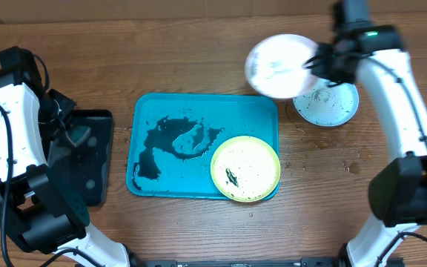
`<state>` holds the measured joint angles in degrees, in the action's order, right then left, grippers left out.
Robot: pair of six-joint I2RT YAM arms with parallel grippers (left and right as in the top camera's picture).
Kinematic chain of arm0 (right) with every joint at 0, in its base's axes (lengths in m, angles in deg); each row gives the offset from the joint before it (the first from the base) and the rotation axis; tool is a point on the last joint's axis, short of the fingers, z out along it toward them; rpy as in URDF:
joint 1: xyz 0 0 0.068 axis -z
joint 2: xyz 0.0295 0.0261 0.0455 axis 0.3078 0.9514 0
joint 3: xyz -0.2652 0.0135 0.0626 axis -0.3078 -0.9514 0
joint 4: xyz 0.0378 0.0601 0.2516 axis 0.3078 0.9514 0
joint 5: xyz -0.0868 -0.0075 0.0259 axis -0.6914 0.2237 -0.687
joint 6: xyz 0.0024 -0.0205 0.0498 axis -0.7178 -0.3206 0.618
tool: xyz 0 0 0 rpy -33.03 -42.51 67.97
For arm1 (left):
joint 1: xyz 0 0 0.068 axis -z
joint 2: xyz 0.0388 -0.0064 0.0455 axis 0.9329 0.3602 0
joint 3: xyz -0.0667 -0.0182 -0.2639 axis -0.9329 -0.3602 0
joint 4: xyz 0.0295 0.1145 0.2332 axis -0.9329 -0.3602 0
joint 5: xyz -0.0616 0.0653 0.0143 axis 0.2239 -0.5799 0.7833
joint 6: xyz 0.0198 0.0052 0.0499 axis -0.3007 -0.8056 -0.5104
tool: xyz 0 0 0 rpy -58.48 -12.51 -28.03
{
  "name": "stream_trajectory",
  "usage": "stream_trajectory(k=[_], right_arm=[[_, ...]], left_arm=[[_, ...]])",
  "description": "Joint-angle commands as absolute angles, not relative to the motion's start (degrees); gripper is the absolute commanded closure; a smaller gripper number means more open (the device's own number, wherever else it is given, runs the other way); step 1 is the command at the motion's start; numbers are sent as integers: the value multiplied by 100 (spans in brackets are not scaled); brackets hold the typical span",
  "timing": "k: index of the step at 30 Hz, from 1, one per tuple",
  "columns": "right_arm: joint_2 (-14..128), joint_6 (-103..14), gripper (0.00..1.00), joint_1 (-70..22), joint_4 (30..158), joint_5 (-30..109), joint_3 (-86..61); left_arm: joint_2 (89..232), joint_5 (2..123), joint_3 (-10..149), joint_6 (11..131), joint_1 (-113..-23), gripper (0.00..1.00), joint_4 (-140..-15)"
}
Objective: Clean dirty plates on tray and stack at the side
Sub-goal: 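Lift the white plate with the right gripper and stack it on the blue plate, then move the right gripper to grasp the yellow-green plate's rim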
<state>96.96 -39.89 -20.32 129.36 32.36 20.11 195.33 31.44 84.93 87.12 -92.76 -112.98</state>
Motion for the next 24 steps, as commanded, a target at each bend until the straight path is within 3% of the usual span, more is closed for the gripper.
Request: stream_trajectory(k=[1, 7, 13, 14, 17, 20, 24], right_arm=[[9785, -3860, 96, -1387, 13052, 3623, 1858], [9785, -3862, 96, -607, 12595, 3568, 966], [9788, -3856, 96, -463, 11874, 3575, 317], [9796, -3858, 93, -469, 11815, 3572, 254], [9796, -3862, 70, -531, 11793, 3575, 184], [9796, -4059, 57, -642, 11821, 3730, 182], [9783, -4258, 54, -985, 11918, 4141, 184]], left_arm=[[19571, 3188, 8475, 8703, -9259, 96, -11278], [19571, 3190, 8475, 8706, -9248, 96, -11226], [19571, 3192, 8475, 8703, -9244, 96, -11195], [19571, 3192, 8475, 8703, -9244, 96, -11198], [19571, 3192, 8475, 8703, -9244, 96, -11198], [19571, 3197, 8475, 8703, -9244, 96, -11189], [19571, 3308, 8475, 8701, -9244, 96, -11187]])
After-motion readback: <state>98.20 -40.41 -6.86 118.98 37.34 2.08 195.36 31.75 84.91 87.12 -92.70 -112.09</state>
